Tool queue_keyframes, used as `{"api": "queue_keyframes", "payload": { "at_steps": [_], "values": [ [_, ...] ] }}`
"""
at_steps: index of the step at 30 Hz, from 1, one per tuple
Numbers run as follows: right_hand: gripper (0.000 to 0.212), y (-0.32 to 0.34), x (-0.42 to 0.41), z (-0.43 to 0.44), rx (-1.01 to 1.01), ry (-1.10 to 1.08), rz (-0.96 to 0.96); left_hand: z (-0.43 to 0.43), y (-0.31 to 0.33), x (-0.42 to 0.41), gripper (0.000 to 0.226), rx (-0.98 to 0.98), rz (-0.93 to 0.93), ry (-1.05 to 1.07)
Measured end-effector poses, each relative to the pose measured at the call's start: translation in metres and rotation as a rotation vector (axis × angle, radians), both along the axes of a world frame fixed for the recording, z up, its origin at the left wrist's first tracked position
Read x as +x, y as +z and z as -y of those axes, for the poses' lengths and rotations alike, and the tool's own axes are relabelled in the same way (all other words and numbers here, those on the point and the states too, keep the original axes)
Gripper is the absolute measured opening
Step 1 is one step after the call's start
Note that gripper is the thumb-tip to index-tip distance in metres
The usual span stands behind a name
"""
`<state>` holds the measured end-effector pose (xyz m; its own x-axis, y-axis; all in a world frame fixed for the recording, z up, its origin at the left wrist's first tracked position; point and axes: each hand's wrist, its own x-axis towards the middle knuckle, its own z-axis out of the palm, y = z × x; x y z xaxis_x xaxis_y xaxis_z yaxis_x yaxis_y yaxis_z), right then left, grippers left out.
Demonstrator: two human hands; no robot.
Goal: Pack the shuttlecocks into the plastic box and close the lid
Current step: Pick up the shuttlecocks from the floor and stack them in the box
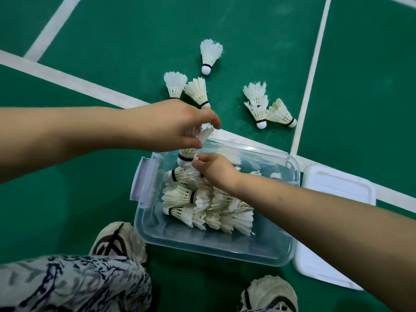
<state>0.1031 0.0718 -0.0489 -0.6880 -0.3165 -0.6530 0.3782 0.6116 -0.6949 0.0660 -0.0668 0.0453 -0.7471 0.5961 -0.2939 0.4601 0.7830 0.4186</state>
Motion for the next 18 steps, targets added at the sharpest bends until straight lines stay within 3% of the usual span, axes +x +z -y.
{"api": "queue_keyframes", "payload": {
  "at_steps": [6, 12, 18],
  "values": [
    [0.022, 0.003, -0.006, 0.002, 0.074, 0.099, 0.017, -0.001, -0.004, 0.003, 0.044, -0.036, 0.039, -0.020],
    [0.030, 0.017, -0.005, -0.013, 0.006, 0.042, -0.011, 0.000, -0.006, 0.005, 0.044, -0.021, 0.055, -0.001],
    [0.011, 0.041, 0.010, -0.039, -0.036, -0.001, -0.188, -0.005, -0.008, 0.013, 0.040, 0.026, 0.104, -0.002]
  ]
}}
